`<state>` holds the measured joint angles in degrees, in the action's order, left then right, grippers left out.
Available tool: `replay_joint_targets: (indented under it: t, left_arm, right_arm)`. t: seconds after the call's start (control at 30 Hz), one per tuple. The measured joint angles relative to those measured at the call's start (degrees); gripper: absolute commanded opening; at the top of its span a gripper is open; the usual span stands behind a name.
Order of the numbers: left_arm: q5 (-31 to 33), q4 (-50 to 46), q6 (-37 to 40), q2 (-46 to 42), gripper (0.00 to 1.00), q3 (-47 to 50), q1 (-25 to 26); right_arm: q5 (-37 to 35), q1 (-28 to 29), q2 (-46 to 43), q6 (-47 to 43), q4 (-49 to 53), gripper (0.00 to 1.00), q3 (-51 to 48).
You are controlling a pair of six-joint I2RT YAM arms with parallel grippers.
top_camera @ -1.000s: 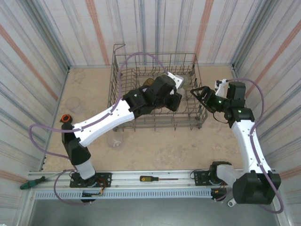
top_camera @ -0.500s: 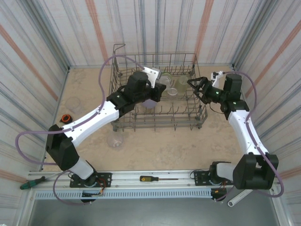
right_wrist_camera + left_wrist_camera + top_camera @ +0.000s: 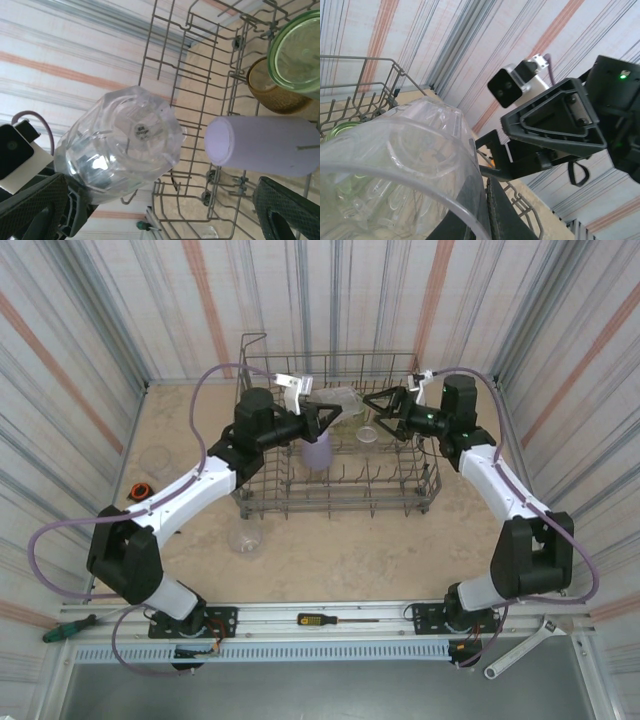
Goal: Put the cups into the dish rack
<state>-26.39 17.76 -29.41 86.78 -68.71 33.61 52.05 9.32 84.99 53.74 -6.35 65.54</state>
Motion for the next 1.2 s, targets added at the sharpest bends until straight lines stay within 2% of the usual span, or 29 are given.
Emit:
replay_joint_targets:
  t: [0.27, 0.53, 0.73, 1.2]
  left_arm:
    - [-3.5, 5.75, -5.84, -0.17, 0.0, 2.23, -2.23]
    - [-6.27, 13.75, -15.63, 0.33, 0.0, 4.87, -6.4]
    - [-7.87, 22.27, -24.46, 3.26, 0.0, 5.05, -8.22]
    - [-9.94, 30.38, -35.89, 7.39, 0.0, 5.05, -8.26]
  right_arm:
    - [2.89, 2.62, 5.57, 5.38, -11.43, 0.99, 0.85]
    - [4.22, 4.61, 7.91, 10.03, -22.77, 0.99, 1.46]
    - [4.87, 5.46, 9.2, 10.6, -26.49, 0.99, 2.19]
    - [4.74, 5.84, 13.84, 13.68, -32.0, 0.99, 4.07]
